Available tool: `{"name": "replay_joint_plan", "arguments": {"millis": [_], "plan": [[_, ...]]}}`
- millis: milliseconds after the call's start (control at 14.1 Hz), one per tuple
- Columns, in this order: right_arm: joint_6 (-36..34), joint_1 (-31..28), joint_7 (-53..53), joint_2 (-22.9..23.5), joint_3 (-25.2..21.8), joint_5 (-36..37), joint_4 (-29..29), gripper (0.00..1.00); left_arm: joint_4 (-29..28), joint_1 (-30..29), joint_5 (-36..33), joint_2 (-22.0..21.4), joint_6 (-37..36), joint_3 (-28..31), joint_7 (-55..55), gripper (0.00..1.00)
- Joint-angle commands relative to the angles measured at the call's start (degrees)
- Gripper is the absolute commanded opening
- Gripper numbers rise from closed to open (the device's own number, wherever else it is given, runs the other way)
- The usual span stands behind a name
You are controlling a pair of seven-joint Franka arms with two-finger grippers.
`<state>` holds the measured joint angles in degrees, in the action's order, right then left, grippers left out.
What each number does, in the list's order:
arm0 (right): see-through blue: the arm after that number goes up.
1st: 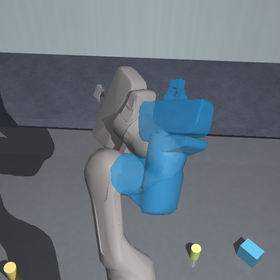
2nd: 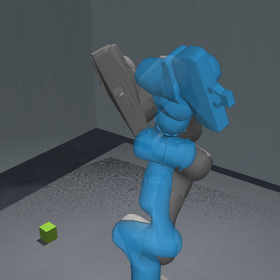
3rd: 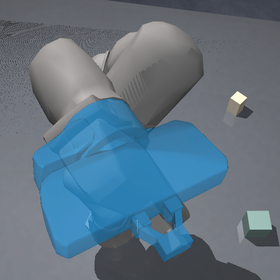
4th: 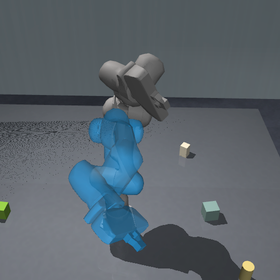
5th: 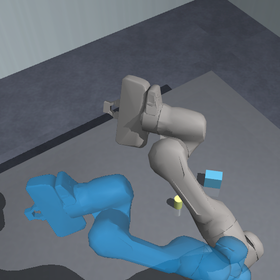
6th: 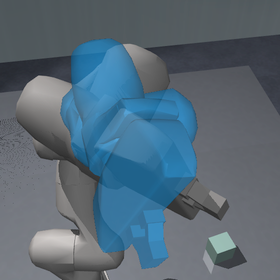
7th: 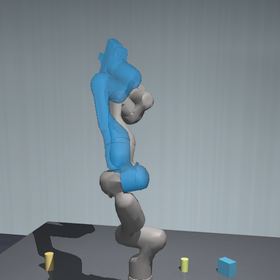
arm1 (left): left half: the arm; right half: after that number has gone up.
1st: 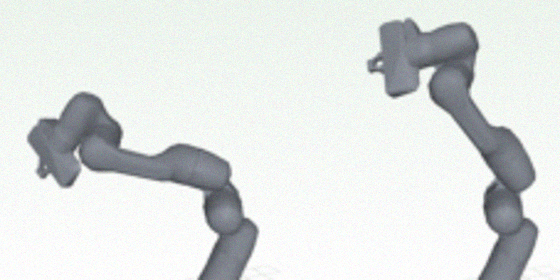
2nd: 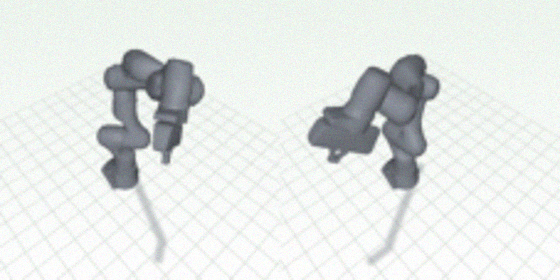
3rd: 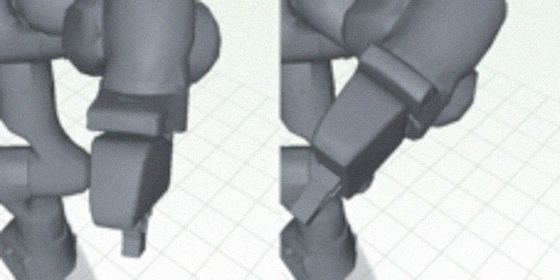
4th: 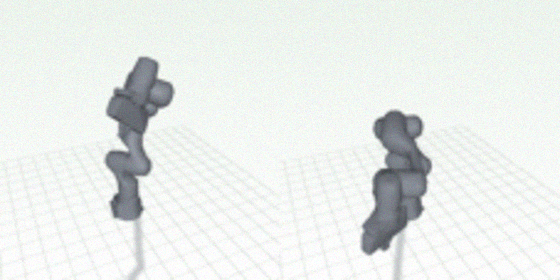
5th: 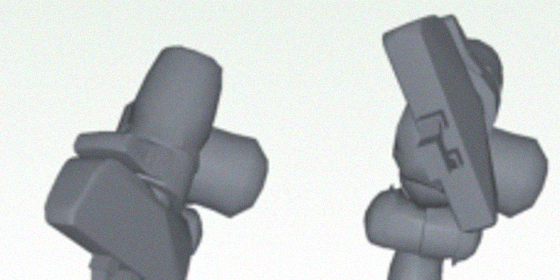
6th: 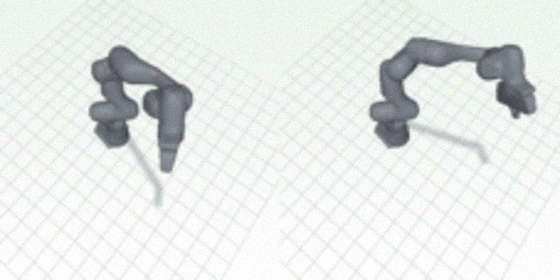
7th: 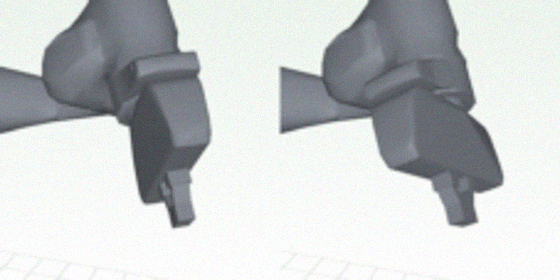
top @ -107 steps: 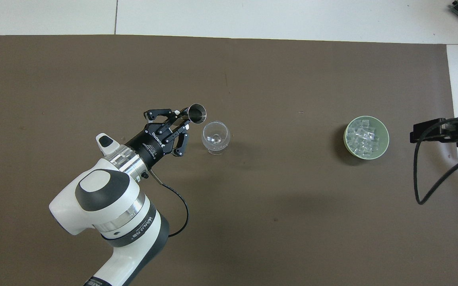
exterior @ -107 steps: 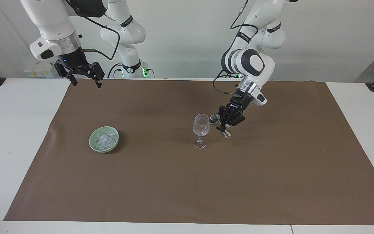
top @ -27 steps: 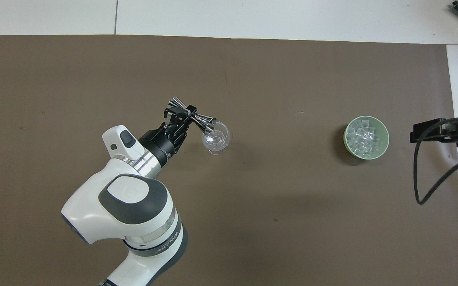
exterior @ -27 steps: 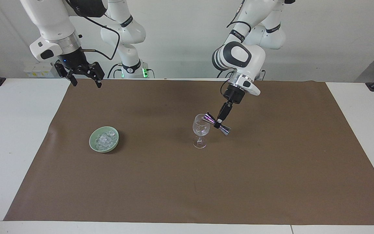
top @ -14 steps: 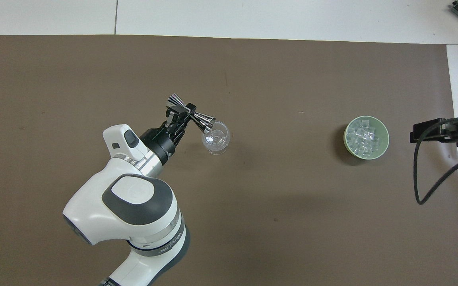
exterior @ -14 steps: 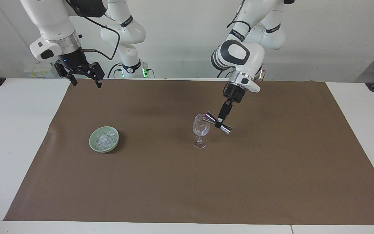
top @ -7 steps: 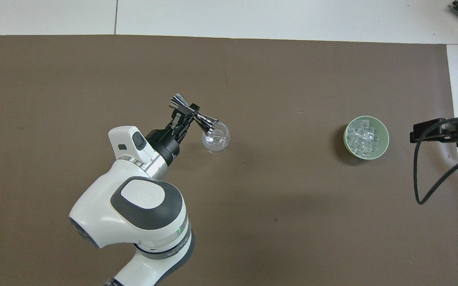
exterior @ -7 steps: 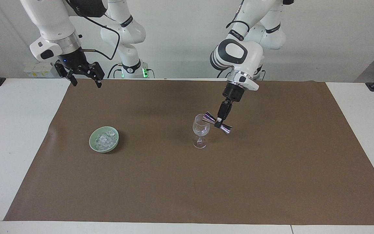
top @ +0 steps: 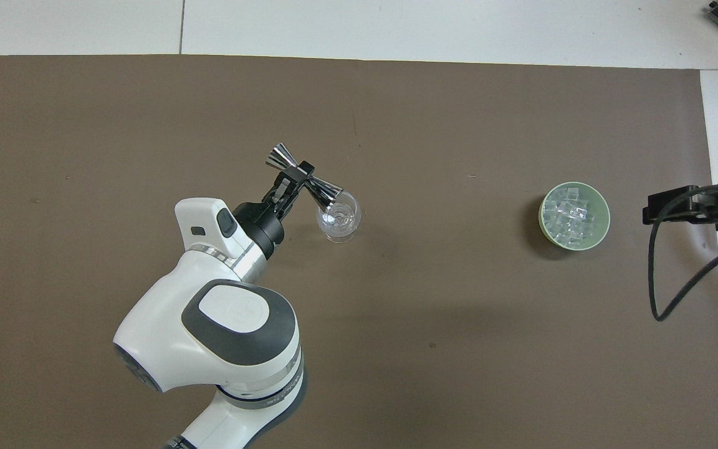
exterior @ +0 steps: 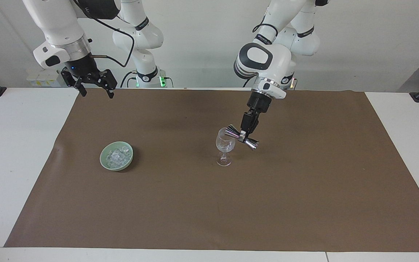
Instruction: Pour wine and add ice with both arms
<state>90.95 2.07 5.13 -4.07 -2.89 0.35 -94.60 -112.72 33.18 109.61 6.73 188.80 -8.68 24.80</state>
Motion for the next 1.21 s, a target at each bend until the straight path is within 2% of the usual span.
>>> {"name": "replay_joint_plan", "arguments": {"millis": [0,781,994,1136], "plan": [[0.0,-0.2,-1.3,-0.9,-0.1,-0.9,-0.8,1.00,1.5,1.4,-0.9,0.8,2.5,0.7,1.6,0.00],[0.7,-0.2,-2.9,-1.6,-0.3,-0.9,-2.2,1.00,1.7,2.1,-0.7,0.8,3.2,0.4,1.9,0.00],[0.8,-0.3,-4.2,-1.5,-0.2,-0.9,-2.6,1.00,1.3,1.2,0.6,0.4,1.8,0.3,-0.4,0.00],[1.0,-0.3,-5.2,-1.0,-0.2,-0.9,-2.6,1.00,0.8,-2.2,3.4,-0.5,-1.1,0.2,-0.7,0.00]]}}
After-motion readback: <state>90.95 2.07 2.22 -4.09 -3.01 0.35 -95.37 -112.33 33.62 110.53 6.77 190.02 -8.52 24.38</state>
